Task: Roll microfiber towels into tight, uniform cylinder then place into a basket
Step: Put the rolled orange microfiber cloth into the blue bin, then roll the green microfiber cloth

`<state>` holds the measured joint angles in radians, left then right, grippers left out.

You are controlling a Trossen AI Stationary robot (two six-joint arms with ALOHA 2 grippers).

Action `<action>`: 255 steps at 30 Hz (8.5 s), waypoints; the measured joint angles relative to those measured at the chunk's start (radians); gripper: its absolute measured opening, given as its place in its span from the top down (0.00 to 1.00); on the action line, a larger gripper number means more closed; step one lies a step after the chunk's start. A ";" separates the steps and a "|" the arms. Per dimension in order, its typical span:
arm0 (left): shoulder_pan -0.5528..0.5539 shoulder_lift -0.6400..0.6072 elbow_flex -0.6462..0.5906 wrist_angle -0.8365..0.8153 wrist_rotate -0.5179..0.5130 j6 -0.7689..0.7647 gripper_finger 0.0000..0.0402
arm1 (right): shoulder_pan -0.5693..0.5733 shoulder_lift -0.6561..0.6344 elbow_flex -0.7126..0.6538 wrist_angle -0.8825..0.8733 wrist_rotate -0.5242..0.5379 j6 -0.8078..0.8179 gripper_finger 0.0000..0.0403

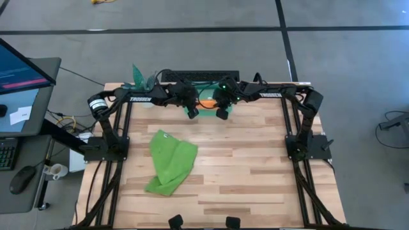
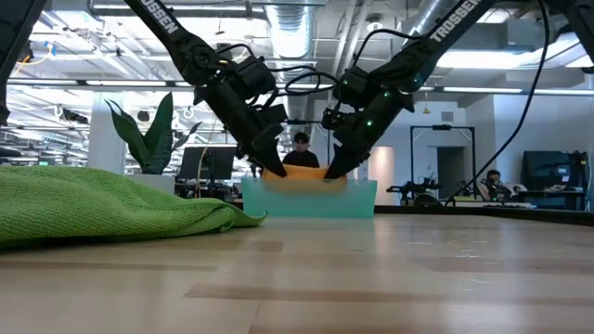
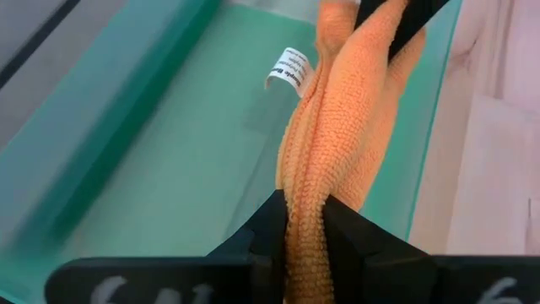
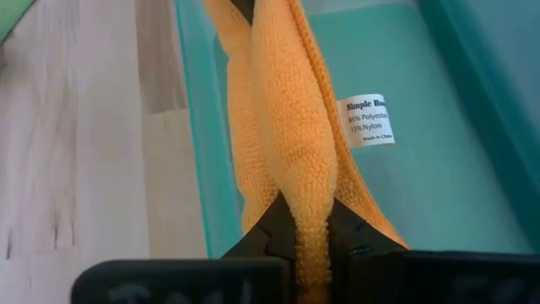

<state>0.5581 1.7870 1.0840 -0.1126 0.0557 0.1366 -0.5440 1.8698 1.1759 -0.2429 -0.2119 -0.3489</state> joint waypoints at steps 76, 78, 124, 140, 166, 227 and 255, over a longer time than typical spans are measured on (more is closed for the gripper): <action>-0.470 -0.603 -0.203 -0.253 -0.269 -0.188 0.68 | 0.425 -0.603 -0.194 -0.321 0.145 0.339 0.44; -0.551 -0.607 -0.239 -0.239 -0.295 -0.229 0.68 | 0.507 -0.641 -0.245 -0.229 0.213 0.376 0.44; -0.483 -0.398 -0.353 -0.663 -0.591 -1.216 0.68 | 0.855 -0.490 -0.332 0.236 0.345 0.467 0.44; -0.467 -0.392 -0.358 -0.670 -0.498 -1.188 0.68 | 0.899 -0.488 -0.332 0.195 0.343 0.535 0.44; -0.387 -0.397 -0.567 -0.349 -0.360 -1.081 0.68 | 0.892 -0.489 -0.332 0.196 0.343 0.524 0.44; -0.736 -0.393 -0.275 -0.633 -0.541 -1.050 1.00 | 0.646 0.175 -0.105 0.491 0.343 1.047 0.44; -0.725 -0.394 -0.275 -0.630 -0.554 -1.063 1.00 | 0.594 0.214 -0.077 0.460 0.346 0.981 0.91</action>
<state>-0.1665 1.3933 0.8093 -0.7425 -0.4984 -0.9264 0.0498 2.0834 1.0992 0.2174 0.1339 0.6320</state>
